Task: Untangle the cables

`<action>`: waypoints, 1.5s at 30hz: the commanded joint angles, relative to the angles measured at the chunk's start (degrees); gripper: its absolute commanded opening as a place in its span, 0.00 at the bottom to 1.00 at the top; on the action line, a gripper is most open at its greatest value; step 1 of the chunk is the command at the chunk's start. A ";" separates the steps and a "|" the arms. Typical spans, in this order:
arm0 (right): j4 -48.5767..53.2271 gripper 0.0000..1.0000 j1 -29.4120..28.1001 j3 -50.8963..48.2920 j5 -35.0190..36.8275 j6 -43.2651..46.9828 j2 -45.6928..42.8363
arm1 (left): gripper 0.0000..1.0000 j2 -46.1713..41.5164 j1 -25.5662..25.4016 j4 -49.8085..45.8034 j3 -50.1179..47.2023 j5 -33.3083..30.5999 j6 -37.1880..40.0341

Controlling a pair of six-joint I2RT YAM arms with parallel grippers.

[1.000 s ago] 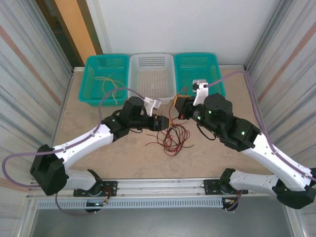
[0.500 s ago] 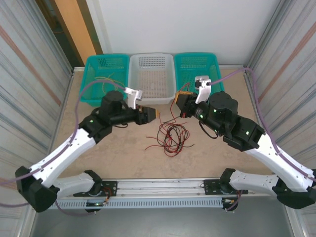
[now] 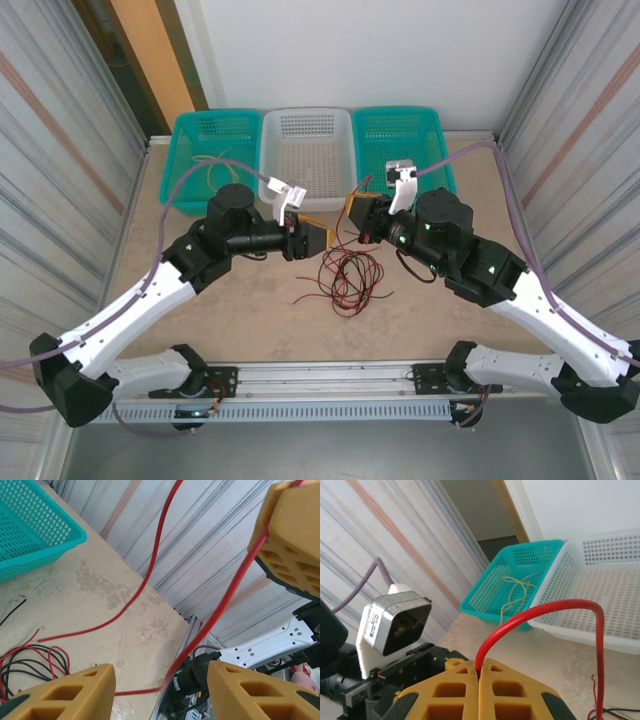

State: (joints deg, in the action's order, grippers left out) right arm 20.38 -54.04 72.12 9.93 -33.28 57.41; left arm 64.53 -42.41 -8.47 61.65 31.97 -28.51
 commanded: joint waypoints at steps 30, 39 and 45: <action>18.56 0.61 8.51 -12.85 7.69 -10.49 -14.55 | 0.00 8.32 13.38 -6.30 13.06 0.13 -4.06; 16.77 0.57 6.86 -17.27 5.77 -13.74 -15.30 | 0.03 26.01 21.48 -5.33 35.80 1.27 -7.75; 16.46 0.56 2.84 -15.91 8.42 -13.57 -12.14 | 0.56 42.67 24.46 -18.94 53.31 4.56 -6.91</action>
State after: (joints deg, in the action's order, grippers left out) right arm 37.43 -49.78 54.96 16.62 -45.91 44.34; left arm 102.56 -18.74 -17.89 111.81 33.89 -35.88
